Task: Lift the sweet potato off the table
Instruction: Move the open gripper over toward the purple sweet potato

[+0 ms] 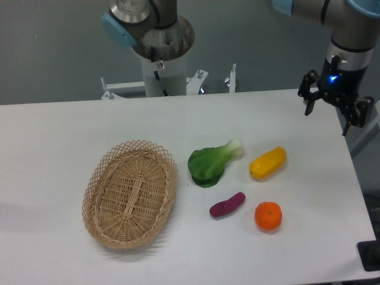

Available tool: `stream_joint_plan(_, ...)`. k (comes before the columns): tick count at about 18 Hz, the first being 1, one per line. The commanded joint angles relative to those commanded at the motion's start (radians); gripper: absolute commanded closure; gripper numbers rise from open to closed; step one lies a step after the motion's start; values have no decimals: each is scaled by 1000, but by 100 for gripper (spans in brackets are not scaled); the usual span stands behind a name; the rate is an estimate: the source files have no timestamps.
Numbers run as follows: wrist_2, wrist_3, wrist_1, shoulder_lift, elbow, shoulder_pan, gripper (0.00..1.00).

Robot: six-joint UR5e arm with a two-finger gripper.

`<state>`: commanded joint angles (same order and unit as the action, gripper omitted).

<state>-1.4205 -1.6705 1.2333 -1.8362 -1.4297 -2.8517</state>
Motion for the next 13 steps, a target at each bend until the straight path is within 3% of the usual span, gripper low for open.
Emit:
stream_joint_plan(7,8,8,-2,-2,-12,5,0)
stream_joint_plan(13,3,152,-24,-21,-18,69,0)
